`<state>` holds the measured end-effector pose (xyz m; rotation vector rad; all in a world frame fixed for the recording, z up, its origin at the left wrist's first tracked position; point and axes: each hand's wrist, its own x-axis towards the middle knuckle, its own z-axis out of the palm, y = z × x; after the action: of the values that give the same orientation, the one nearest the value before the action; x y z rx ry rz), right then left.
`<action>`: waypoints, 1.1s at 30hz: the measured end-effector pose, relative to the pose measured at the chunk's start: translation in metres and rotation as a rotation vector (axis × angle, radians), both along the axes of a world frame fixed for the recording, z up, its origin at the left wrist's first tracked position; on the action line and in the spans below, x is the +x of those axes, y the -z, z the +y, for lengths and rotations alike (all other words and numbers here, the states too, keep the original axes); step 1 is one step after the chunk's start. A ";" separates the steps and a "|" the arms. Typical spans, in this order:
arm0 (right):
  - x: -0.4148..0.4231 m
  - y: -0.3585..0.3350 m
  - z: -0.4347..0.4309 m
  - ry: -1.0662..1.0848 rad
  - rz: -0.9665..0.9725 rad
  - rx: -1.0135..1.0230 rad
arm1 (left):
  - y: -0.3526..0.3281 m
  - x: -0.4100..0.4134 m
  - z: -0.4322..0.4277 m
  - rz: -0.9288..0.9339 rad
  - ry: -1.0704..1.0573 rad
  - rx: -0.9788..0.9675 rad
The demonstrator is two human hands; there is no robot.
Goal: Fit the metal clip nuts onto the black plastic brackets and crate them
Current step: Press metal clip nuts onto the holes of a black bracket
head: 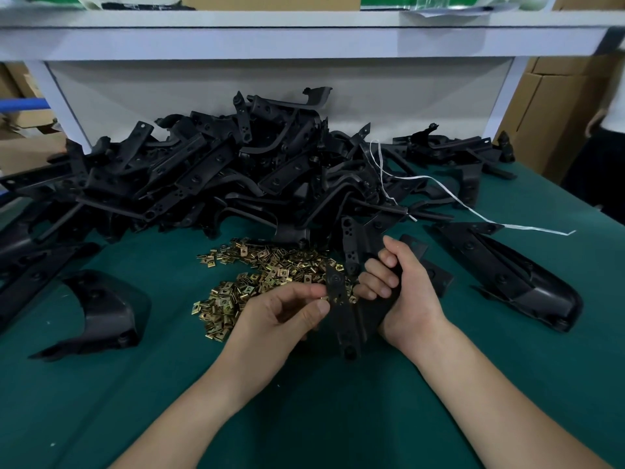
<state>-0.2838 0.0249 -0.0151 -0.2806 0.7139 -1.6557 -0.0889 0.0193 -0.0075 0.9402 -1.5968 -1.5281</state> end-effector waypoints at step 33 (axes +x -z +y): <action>0.001 -0.005 0.004 0.026 -0.056 0.028 | -0.002 0.002 -0.001 0.048 0.019 0.028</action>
<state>-0.2832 0.0291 -0.0106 -0.2053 0.7004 -1.6705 -0.0872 0.0183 -0.0059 0.8995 -1.5584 -1.5778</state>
